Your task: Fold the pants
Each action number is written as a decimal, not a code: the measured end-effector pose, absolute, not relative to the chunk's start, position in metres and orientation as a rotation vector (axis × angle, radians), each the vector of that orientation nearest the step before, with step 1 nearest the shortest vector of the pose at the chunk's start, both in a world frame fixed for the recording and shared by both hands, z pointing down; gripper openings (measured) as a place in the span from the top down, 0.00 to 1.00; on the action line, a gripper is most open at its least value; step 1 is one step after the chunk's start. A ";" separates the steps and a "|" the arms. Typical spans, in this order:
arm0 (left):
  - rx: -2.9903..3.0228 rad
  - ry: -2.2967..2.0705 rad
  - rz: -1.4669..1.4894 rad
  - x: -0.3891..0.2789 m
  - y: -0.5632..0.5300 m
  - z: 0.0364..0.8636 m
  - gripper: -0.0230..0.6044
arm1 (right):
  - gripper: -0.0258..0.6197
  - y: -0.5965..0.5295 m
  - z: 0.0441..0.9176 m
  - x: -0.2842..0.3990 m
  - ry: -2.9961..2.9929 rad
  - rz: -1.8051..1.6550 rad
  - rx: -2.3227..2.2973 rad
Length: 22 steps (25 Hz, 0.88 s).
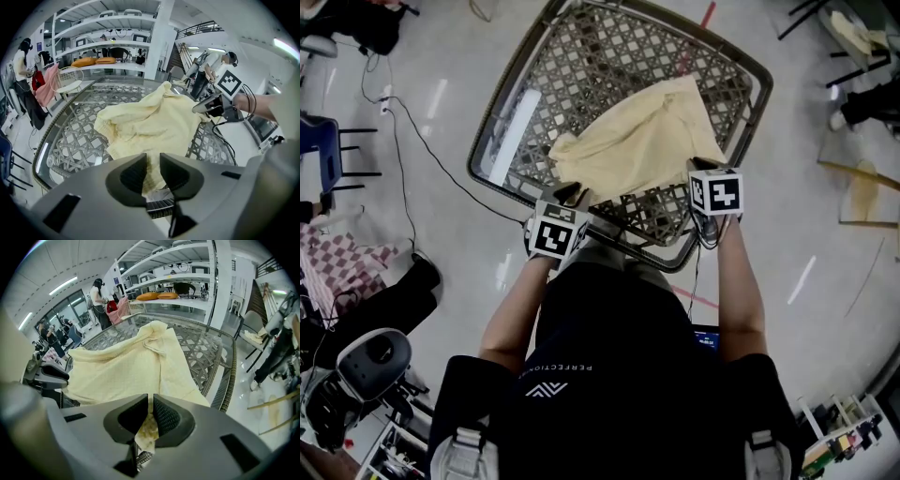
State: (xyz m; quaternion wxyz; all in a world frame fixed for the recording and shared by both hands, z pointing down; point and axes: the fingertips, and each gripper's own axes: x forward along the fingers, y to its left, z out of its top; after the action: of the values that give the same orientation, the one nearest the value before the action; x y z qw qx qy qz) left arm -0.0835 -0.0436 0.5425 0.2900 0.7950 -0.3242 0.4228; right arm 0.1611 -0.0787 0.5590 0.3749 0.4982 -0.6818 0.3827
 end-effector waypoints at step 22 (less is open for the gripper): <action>2.136 -0.742 1.152 -0.062 0.035 0.547 0.83 | 0.88 -0.061 0.539 0.186 -1.757 0.905 1.427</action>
State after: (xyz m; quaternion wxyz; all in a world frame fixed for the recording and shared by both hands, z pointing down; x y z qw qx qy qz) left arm -0.0621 0.0351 0.5475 0.2974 0.8037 -0.2792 0.4333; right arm 0.1865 -0.0613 0.5393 0.3448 0.5496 -0.6765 0.3485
